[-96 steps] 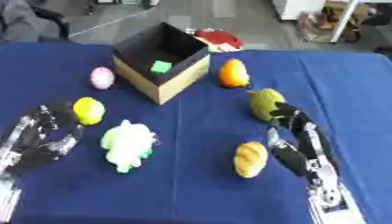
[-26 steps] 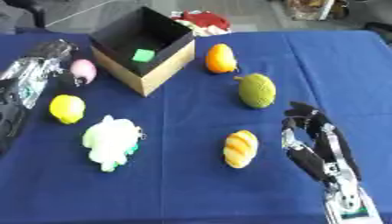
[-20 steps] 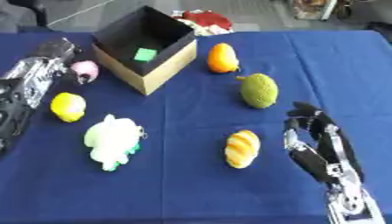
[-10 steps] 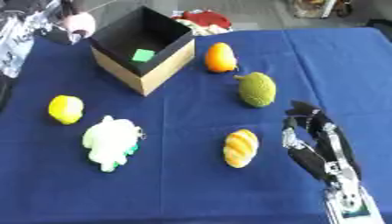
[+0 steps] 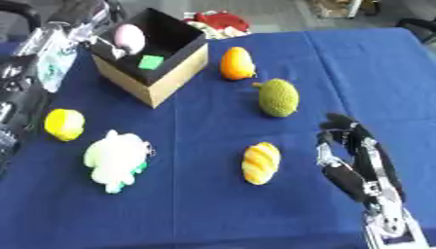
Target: Pick up objects on the table and place them in the box.
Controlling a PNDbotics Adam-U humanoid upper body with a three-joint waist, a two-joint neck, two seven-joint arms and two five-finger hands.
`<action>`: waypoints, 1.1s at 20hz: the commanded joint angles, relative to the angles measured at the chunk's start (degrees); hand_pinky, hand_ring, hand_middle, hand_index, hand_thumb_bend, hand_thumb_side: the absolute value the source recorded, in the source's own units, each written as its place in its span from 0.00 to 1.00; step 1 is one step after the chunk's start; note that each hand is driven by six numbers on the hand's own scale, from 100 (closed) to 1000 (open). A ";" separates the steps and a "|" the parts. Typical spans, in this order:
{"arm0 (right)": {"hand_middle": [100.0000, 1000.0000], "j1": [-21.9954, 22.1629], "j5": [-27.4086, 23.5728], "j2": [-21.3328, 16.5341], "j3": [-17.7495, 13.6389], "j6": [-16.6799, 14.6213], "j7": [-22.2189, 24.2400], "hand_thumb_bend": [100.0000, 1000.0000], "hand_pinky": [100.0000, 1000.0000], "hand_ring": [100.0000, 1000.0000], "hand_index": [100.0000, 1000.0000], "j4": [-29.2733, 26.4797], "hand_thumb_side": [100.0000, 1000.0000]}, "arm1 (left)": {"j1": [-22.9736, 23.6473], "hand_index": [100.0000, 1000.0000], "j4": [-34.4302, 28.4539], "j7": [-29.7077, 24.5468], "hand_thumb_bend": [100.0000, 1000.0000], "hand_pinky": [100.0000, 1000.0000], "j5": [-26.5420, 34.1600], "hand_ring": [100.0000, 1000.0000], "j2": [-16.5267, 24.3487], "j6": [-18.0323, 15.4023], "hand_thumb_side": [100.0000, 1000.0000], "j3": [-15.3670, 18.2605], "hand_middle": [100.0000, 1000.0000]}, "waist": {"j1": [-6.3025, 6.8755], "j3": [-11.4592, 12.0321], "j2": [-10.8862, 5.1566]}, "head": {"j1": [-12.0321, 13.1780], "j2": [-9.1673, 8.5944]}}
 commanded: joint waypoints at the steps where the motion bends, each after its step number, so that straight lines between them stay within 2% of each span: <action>1: 0.63 -0.69 -0.16 -0.69 0.00 -0.10 0.18 0.00 0.81 0.63 0.80 -1.01 0.11 | -1.27 0.85 -0.82 1.07 0.66 0.75 -0.84 0.66 0.76 -0.36 0.28 0.04 0.65 | 0.37 0.02 -0.81 | -0.18 -0.22; 2: 0.63 -0.67 -0.14 -0.69 -0.06 -0.09 0.14 0.00 0.81 0.63 0.80 -1.01 0.12 | -1.23 0.86 -1.35 1.36 0.70 0.76 -0.44 0.67 1.13 -0.38 0.34 0.11 0.67 | 0.38 0.14 -0.85 | -0.31 -0.23; 5: 0.63 -0.61 -0.03 -0.70 -0.26 -0.09 -0.02 0.00 0.81 0.63 0.80 -1.06 0.12 | -0.83 0.85 -4.77 1.37 0.67 0.76 3.10 0.66 3.43 -0.83 0.32 0.26 0.66 | 0.50 0.64 -0.95 | -0.81 -0.28; 6: 0.63 -0.53 0.03 -0.76 -0.33 -0.07 -0.08 0.00 0.81 0.63 0.80 -1.04 0.12 | -0.53 0.82 -6.56 0.89 0.62 0.75 4.93 0.64 4.63 -1.15 0.26 0.14 0.63 | 0.62 0.90 -1.04 | -0.89 -0.22; 7: 0.63 -0.43 0.11 -0.84 -0.42 -0.06 -0.14 0.00 0.81 0.63 0.80 -1.02 0.12 | -0.02 0.81 -8.62 -0.04 0.61 0.75 7.05 0.64 6.04 -1.67 0.26 -0.16 0.63 | 0.73 1.16 -1.15 | -1.00 -0.15; 8: 0.63 -0.30 0.18 -0.93 -0.47 -0.04 -0.19 0.00 0.81 0.63 0.80 -0.99 0.12 | 0.55 0.79 -10.50 -1.22 0.54 0.75 8.35 0.63 7.46 -1.94 0.19 -0.62 0.61 | 0.85 1.37 -1.32 | -1.07 0.01; 10: 0.63 -0.07 0.35 -1.15 -0.62 -0.03 -0.32 0.00 0.81 0.63 0.80 -0.94 0.12 | 2.52 0.79 -14.87 -5.24 0.55 0.75 13.85 0.63 10.80 -4.32 0.21 -1.74 0.61 | 1.08 1.89 -1.60 | -1.38 0.19; 14: 0.63 0.23 0.69 -1.59 -0.90 0.01 -0.59 0.00 0.81 0.63 0.80 -0.87 0.12 | 9.16 0.79 -25.03 -15.67 0.53 0.75 24.64 0.63 19.36 -8.56 0.16 -4.33 0.61 | 1.62 2.63 -1.94 | -2.01 0.25; 18: 0.63 0.47 0.91 -1.93 -0.96 -0.02 -0.67 0.00 0.81 0.63 0.80 -0.79 0.12 | 16.62 0.79 -32.79 -24.24 0.52 0.75 30.66 0.64 25.83 -9.59 0.15 -7.40 0.63 | 2.14 3.18 -2.19 | -2.22 0.25; 22: 0.63 0.45 1.00 -1.92 -0.89 -0.06 -0.60 0.00 0.81 0.63 0.80 -0.78 0.12 | 23.25 0.80 -37.30 -30.28 0.52 0.75 33.12 0.65 28.63 -9.67 0.14 -9.62 0.64 | 2.40 3.32 -2.27 | -2.40 0.25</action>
